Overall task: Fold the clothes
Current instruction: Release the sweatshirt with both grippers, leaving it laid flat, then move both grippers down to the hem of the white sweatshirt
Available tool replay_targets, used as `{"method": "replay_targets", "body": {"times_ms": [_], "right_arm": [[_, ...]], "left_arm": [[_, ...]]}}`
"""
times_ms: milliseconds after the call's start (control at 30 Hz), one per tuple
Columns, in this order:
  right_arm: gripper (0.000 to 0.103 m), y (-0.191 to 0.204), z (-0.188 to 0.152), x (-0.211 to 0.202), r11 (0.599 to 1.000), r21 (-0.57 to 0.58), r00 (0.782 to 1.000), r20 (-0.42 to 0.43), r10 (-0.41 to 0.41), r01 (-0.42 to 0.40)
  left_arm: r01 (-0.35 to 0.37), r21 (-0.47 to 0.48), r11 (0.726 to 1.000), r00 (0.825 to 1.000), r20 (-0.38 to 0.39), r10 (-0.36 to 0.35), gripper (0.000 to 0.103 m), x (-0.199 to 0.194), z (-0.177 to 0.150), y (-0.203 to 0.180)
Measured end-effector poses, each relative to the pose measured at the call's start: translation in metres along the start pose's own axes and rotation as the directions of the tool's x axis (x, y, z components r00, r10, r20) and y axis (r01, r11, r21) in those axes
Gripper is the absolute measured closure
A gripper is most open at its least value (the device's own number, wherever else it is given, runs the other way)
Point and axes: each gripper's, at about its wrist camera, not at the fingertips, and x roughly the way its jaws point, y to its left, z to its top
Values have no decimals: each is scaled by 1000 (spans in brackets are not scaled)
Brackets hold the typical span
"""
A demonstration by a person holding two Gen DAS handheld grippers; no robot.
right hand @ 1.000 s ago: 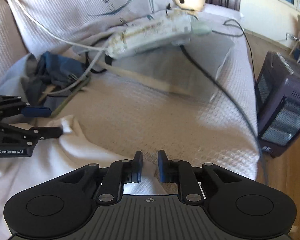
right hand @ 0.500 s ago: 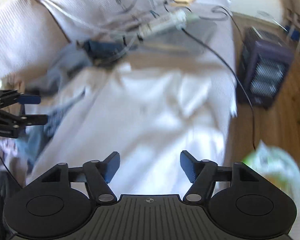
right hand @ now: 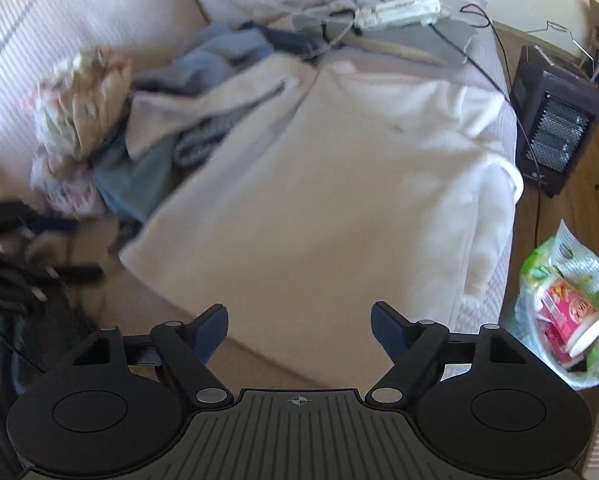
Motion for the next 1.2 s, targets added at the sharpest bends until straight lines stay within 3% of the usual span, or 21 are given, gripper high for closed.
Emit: {"method": "replay_targets", "body": {"times_ms": [200,467,800,1000,1100,1133,1200], "right_arm": [[22,-7,-4,4,998,53,998,-53,16,-13],[22,-20,-7,22,988,150,990,-132,47,-27],[22,-30,-7,37,975,214,980,-173,100,-62],[22,-29,1,55,985,169,957,-280,80,-33],[22,-30,12,51,999,54,970,-242,13,0],[22,-28,17,46,997,-42,976,-206,-67,60],[22,-30,30,35,963,-177,962,-149,-229,201]], "left_arm": [[52,-75,996,997,-53,-56,26,9,-3,-3],[77,-37,996,995,-62,-79,25,32,3,-35],[46,4,999,995,-88,-46,25,57,8,-42],[47,-27,999,998,-50,-48,24,54,14,-33],[65,-67,996,998,-22,-66,23,51,13,-22],[67,-73,995,997,-18,-69,23,51,13,-19],[37,-56,998,999,-10,-37,23,48,12,-13]]}}
